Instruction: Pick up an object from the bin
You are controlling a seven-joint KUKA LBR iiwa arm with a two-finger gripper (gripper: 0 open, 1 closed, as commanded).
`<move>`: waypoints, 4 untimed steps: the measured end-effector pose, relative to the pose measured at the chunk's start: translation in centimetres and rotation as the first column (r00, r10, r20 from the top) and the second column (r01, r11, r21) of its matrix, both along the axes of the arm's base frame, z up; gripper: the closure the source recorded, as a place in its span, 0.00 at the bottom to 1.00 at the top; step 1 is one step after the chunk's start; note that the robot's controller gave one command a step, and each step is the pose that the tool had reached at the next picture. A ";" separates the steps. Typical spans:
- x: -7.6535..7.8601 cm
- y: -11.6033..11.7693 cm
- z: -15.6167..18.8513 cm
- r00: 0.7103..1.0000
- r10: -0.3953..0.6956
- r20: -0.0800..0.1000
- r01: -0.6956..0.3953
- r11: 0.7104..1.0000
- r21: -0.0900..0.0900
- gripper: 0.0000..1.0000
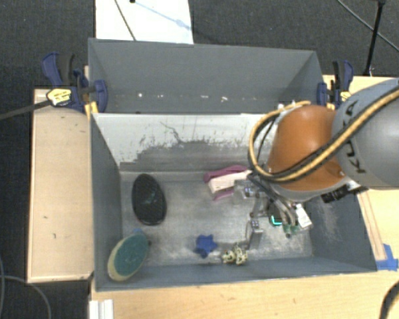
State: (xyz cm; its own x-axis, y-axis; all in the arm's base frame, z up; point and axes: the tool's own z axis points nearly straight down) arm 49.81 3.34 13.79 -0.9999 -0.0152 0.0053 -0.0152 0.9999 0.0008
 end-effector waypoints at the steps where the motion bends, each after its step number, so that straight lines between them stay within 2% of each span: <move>1: 7.2 -13.2 -6.9 0.998 0.065 0.010 -0.064 0.998 -0.005 0.00; 2: -0.1 -18.6 -3.7 0.964 0.265 0.005 -0.265 0.964 -0.003 0.00; 3: 1.0 -18.0 -3.8 0.708 0.706 0.009 -0.706 0.708 0.004 0.00; 4: 2.7 -17.4 -6.6 0.234 0.972 0.017 -0.972 0.234 0.006 0.00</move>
Offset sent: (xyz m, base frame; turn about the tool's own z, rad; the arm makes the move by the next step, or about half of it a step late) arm 0.0709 -0.1264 -0.0679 -0.0711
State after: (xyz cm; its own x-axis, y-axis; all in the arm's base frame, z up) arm 52.54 -14.07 7.17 -0.2188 -0.9757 -0.0116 -0.9758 0.2187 0.0064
